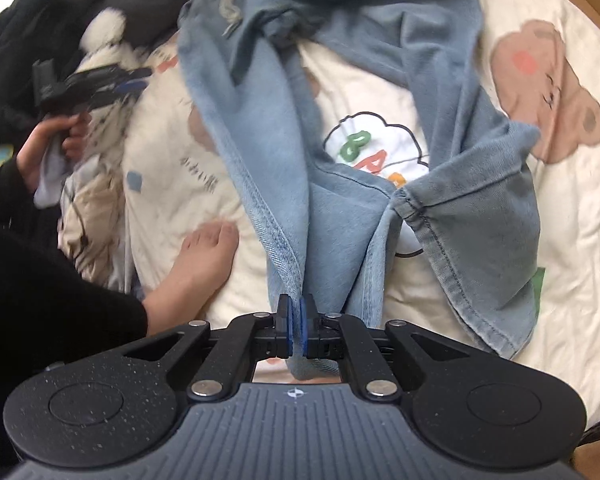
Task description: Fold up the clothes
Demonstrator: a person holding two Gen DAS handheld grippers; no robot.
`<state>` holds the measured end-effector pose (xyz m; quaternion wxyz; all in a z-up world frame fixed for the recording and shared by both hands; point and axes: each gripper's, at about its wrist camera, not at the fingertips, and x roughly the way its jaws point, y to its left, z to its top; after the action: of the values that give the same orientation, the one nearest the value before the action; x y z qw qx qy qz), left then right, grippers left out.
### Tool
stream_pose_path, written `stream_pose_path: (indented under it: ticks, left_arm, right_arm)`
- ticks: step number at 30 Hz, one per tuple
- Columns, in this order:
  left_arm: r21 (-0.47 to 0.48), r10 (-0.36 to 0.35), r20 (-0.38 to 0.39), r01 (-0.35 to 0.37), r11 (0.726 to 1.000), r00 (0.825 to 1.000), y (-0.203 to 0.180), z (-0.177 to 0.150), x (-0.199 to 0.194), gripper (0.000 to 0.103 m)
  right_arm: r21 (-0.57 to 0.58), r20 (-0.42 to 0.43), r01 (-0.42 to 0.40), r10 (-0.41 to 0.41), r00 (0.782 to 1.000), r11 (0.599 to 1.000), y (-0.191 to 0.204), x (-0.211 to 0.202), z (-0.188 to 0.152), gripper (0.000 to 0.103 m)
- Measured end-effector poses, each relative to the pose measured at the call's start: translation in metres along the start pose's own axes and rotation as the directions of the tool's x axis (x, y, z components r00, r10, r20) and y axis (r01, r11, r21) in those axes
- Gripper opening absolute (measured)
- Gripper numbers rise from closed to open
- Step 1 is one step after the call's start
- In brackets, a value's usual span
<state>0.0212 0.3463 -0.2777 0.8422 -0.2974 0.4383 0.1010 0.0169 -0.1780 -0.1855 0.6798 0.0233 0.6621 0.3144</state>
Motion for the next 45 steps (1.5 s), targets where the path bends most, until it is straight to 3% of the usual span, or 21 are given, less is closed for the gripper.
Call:
stream_pose_path:
  ticks: [4,7,13,17,19,22,29,33,41,45]
  left_arm:
    - [0.018,0.023,0.009,-0.024,1.0,1.0,-0.009,0.005,-0.024,0.042]
    - [0.04,0.041,0.031,-0.042,0.998,0.999,-0.019,0.011,-0.051,0.043]
    - [0.094,0.051,0.089,-0.059,0.994,0.995,-0.045,0.024,-0.113,0.045]
    - [0.118,0.044,0.139,-0.06,0.991,0.989,-0.059,0.033,-0.154,0.053]
    - [0.112,0.041,0.152,-0.058,0.992,0.988,-0.062,0.038,-0.165,0.053]
    - [0.122,0.038,0.169,-0.059,0.991,0.985,-0.066,0.045,-0.172,0.053]
    - [0.104,0.069,0.149,-0.085,0.991,0.986,-0.054,0.056,-0.131,0.053]
    - [0.111,0.12,0.157,-0.138,0.984,0.98,-0.041,0.065,-0.085,0.053]
    - [0.14,0.202,0.158,-0.224,0.965,0.967,-0.016,0.073,0.002,0.052]
    - [0.089,0.221,0.178,-0.24,0.967,0.959,-0.006,0.091,0.026,0.05]
  right_arm:
    - [0.003,0.072,-0.006,0.006,0.997,1.0,0.0,-0.01,0.003,0.009]
    - [0.002,0.143,-0.003,0.003,0.99,1.0,0.002,-0.023,0.004,0.019]
    - [0.033,0.304,0.009,-0.018,0.952,0.999,0.006,-0.056,0.002,0.027]
    - [0.046,0.391,0.005,-0.023,0.92,0.999,0.011,-0.076,-0.003,0.032]
    - [0.05,0.42,0.013,-0.032,0.907,0.999,0.013,-0.082,-0.004,0.042]
    - [0.051,0.448,0.023,-0.044,0.893,0.998,0.014,-0.089,-0.003,0.043]
    - [0.063,0.448,0.043,-0.066,0.892,0.997,-0.001,-0.085,0.016,0.043]
    - [0.078,0.474,0.034,-0.067,0.878,0.996,-0.026,-0.076,0.045,0.048]
    - [0.046,0.522,0.033,-0.052,0.851,0.998,-0.094,-0.025,0.141,0.048]
    - [0.052,0.532,0.04,-0.062,0.845,0.998,-0.111,-0.005,0.196,0.048]
